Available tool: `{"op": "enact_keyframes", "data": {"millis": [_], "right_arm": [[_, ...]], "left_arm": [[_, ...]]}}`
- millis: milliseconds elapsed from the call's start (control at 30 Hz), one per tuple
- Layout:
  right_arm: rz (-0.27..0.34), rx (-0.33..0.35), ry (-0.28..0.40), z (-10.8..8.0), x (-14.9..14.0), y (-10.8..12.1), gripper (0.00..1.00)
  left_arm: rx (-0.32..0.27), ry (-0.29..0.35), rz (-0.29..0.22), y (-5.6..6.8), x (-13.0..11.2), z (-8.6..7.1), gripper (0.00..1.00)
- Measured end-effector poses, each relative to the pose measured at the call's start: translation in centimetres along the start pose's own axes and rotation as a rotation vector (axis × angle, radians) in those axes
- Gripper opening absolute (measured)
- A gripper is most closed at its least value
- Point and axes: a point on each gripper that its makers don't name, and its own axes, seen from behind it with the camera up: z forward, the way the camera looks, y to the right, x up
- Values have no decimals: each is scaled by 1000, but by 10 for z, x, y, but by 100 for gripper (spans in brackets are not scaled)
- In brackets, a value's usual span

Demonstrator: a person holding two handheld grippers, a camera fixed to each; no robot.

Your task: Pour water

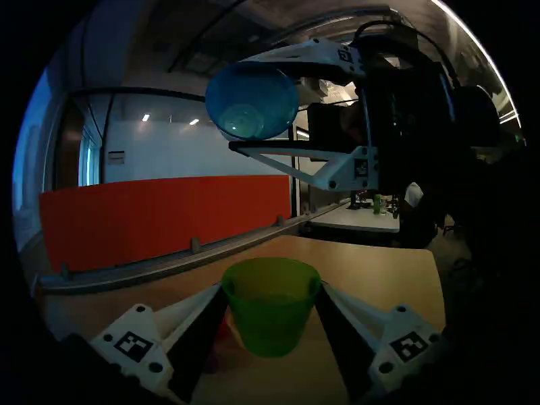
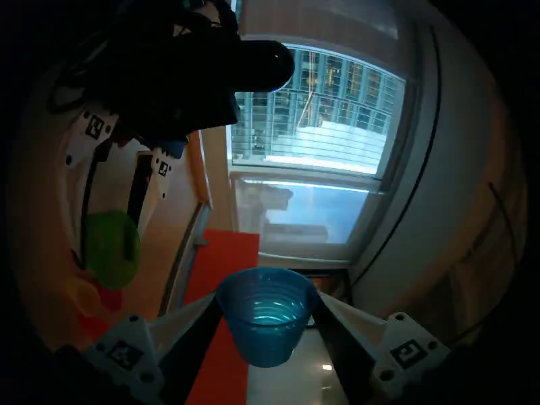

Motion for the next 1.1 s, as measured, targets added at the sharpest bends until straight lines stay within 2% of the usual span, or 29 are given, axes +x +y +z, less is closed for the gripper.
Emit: {"op": "enact_keyframes", "data": {"millis": [200,333,867,1100], "right_arm": [[73,9,-5,-1,-9,-1,91],[151,16,0,-4,-11,-1,91],[615,63,49,-16,-4,-7,91],[778,82,53,-18,0,-16,91]], "left_arm": [[0,1,3,1,1,0,85],[0,1,4,1,1,1,85],[5,3,12,1,3,-2,86],[6,3,16,1,4,-2,86]]}}
